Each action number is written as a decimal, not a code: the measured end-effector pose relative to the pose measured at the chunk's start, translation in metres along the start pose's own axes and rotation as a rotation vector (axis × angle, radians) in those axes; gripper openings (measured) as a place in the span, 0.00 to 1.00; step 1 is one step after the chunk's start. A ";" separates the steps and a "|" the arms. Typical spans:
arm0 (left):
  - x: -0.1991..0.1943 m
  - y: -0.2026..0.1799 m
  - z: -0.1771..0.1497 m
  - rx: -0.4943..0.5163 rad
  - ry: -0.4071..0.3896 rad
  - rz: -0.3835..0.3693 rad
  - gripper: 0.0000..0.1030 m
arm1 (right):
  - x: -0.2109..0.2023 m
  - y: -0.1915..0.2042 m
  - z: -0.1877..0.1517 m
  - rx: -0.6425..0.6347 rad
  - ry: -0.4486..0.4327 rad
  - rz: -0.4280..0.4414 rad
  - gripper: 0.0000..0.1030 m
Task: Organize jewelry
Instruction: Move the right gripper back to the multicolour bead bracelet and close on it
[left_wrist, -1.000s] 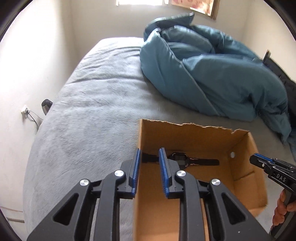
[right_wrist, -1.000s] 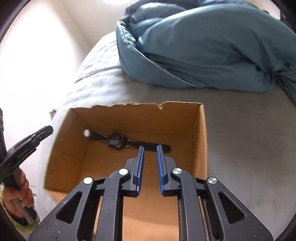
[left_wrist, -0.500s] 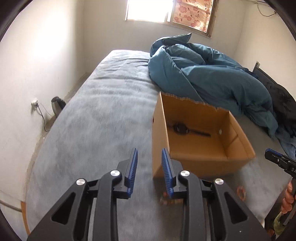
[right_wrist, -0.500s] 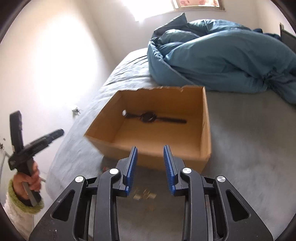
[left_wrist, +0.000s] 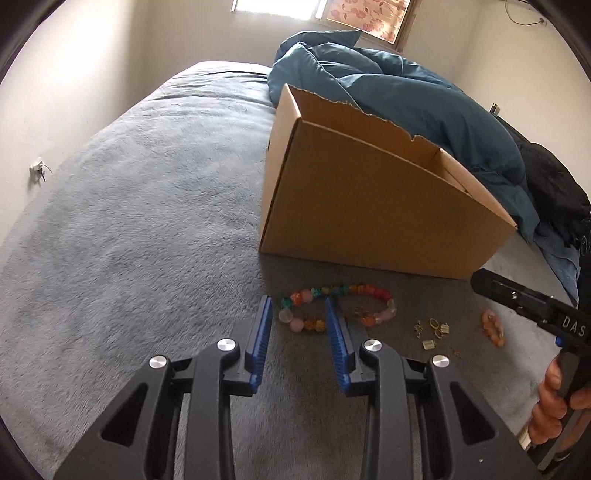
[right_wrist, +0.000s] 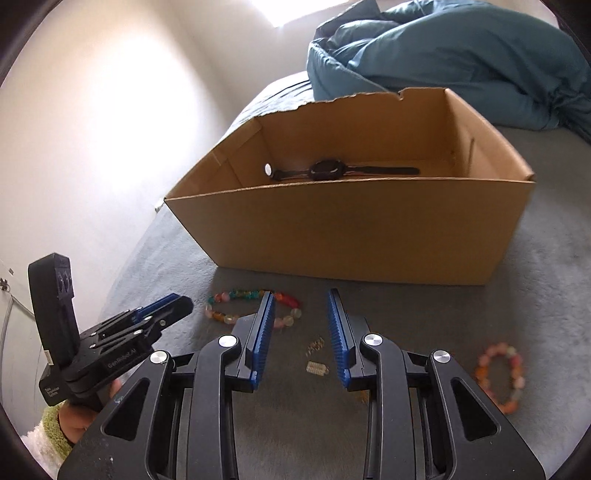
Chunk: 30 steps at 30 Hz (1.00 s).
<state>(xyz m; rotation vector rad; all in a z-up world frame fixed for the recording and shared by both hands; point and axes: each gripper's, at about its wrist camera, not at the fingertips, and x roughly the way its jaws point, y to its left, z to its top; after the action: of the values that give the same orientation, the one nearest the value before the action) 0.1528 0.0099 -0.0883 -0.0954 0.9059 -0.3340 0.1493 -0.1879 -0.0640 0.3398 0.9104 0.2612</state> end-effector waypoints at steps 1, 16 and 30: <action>0.006 0.000 0.002 0.005 0.003 0.003 0.28 | 0.006 0.002 0.001 -0.009 0.005 0.000 0.28; 0.039 0.004 0.002 0.032 0.043 0.003 0.28 | 0.054 0.014 -0.011 -0.059 0.088 -0.021 0.28; 0.041 0.000 -0.002 0.043 0.047 -0.014 0.21 | 0.081 0.019 -0.016 -0.090 0.159 -0.038 0.17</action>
<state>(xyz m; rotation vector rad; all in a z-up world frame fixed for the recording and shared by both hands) 0.1748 -0.0032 -0.1209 -0.0546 0.9439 -0.3701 0.1831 -0.1379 -0.1240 0.2201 1.0569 0.2966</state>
